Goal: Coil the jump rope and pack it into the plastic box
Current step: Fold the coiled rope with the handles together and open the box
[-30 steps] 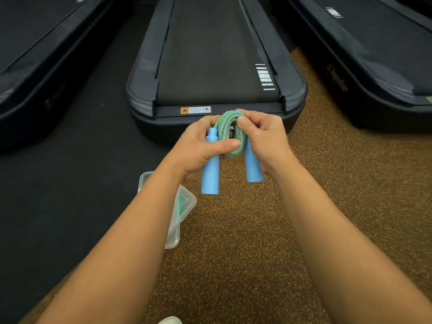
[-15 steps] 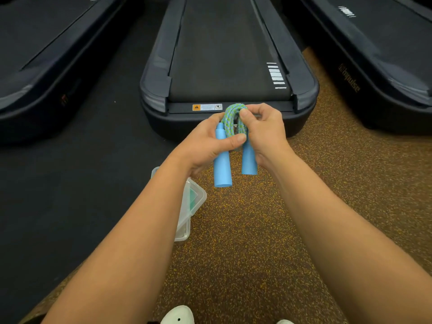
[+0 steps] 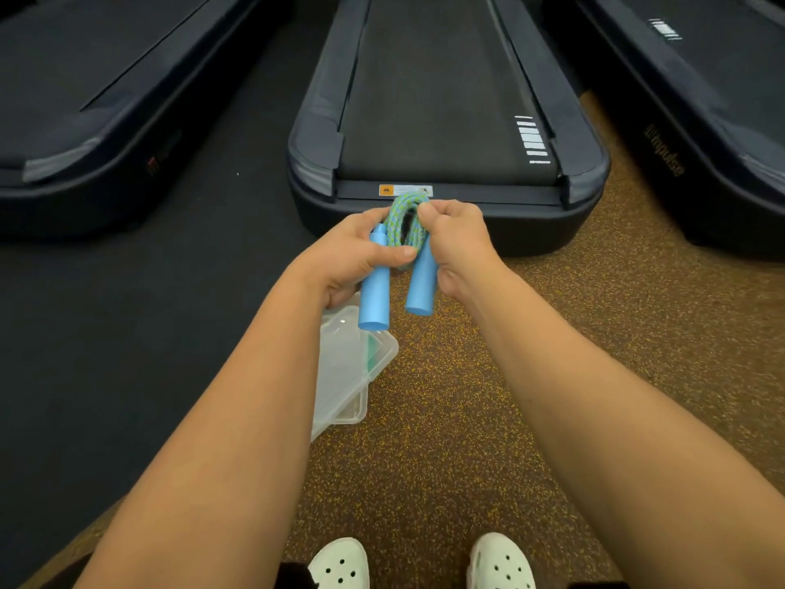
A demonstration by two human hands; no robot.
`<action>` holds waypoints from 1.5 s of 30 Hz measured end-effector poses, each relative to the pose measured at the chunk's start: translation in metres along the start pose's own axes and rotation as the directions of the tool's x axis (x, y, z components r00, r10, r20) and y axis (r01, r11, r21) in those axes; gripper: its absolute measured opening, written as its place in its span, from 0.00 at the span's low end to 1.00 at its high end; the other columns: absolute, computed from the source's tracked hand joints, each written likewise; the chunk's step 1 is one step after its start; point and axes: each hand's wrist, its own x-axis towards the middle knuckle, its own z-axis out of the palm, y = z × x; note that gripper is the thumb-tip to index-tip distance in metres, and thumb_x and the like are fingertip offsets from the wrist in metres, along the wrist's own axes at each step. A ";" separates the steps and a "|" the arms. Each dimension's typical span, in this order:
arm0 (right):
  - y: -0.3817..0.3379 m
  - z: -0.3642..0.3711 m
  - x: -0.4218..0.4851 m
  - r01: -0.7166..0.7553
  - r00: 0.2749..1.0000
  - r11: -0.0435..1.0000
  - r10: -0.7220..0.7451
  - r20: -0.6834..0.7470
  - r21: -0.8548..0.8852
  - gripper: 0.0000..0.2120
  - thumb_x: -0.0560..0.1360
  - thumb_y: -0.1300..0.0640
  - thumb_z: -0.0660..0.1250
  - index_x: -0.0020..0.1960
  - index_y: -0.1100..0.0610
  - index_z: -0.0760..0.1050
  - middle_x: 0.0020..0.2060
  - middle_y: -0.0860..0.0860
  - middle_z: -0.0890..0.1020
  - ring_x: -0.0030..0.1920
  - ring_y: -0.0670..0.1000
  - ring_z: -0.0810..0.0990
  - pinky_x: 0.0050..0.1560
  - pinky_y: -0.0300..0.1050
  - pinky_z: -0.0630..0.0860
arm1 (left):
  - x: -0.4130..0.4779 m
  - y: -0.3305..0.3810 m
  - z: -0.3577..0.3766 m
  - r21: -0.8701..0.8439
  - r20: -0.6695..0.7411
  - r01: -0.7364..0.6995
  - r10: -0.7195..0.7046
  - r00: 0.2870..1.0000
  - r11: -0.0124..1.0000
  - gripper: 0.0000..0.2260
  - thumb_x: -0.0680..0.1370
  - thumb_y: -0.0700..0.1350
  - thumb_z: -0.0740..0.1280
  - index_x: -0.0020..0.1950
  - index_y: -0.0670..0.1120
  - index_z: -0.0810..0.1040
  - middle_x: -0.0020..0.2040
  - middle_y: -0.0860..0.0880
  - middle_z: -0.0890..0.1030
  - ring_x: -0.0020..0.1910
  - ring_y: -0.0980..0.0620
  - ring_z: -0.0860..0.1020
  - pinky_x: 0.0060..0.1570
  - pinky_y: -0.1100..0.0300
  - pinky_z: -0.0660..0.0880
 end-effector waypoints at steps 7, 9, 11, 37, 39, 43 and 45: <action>0.020 0.000 0.013 -0.024 1.000 1.000 0.024 -0.015 0.002 0.10 0.78 0.62 0.61 0.42 0.61 0.79 0.49 0.67 0.82 0.52 0.66 0.81 0.51 0.68 0.78 | 0.003 -0.026 0.004 -0.172 -0.069 0.034 -0.047 0.996 0.984 0.20 0.75 0.33 0.65 0.67 0.42 0.71 0.55 0.42 0.79 0.55 0.42 0.78 0.62 0.41 0.72; 0.024 0.000 0.016 -0.037 0.999 0.999 0.037 0.037 0.022 0.11 0.78 0.62 0.61 0.40 0.57 0.80 0.48 0.65 0.83 0.52 0.65 0.82 0.52 0.67 0.79 | 0.002 -0.029 0.002 -0.200 -0.063 0.040 -0.053 0.997 0.979 0.20 0.75 0.34 0.65 0.67 0.42 0.71 0.57 0.42 0.79 0.56 0.42 0.78 0.61 0.41 0.73; 0.026 0.001 0.020 -0.051 0.996 0.998 0.049 0.080 0.025 0.11 0.78 0.62 0.62 0.42 0.59 0.80 0.48 0.65 0.83 0.52 0.65 0.82 0.51 0.66 0.79 | -0.001 -0.031 0.001 -0.208 -0.061 0.037 -0.051 0.997 0.977 0.20 0.76 0.35 0.65 0.68 0.42 0.70 0.57 0.42 0.78 0.57 0.41 0.78 0.59 0.42 0.75; 0.080 0.037 0.046 -0.100 0.985 0.995 0.103 0.141 -0.027 0.09 0.78 0.62 0.63 0.53 0.59 0.81 0.50 0.58 0.84 0.51 0.58 0.84 0.53 0.58 0.81 | 0.015 -0.084 -0.040 -0.423 -0.109 0.137 -0.201 0.974 0.896 0.22 0.74 0.36 0.68 0.66 0.50 0.72 0.54 0.41 0.79 0.46 0.41 0.81 0.47 0.43 0.78; 0.087 0.040 0.049 -0.104 0.983 0.994 0.109 0.146 -0.038 0.10 0.78 0.62 0.63 0.56 0.58 0.80 0.51 0.57 0.84 0.51 0.56 0.84 0.54 0.57 0.81 | 0.015 -0.089 -0.047 -0.418 -0.107 0.150 -0.212 0.971 0.896 0.22 0.74 0.36 0.69 0.65 0.51 0.74 0.53 0.41 0.80 0.46 0.40 0.82 0.46 0.43 0.80; 0.096 0.045 0.055 -0.123 0.975 0.991 0.132 0.177 -0.060 0.14 0.78 0.62 0.62 0.62 0.58 0.78 0.54 0.56 0.83 0.52 0.55 0.83 0.54 0.56 0.81 | 0.018 -0.098 -0.055 -0.422 -0.133 0.152 -0.226 0.965 0.894 0.21 0.73 0.35 0.69 0.63 0.51 0.75 0.54 0.42 0.81 0.49 0.40 0.82 0.47 0.42 0.79; 0.099 0.047 0.058 -0.127 0.971 0.989 0.139 0.196 -0.070 0.15 0.78 0.61 0.62 0.63 0.57 0.76 0.56 0.56 0.82 0.54 0.55 0.83 0.54 0.56 0.81 | 0.019 -0.103 -0.058 -0.436 -0.147 0.152 -0.237 0.960 0.887 0.21 0.72 0.35 0.70 0.62 0.51 0.76 0.55 0.41 0.81 0.51 0.39 0.81 0.48 0.41 0.79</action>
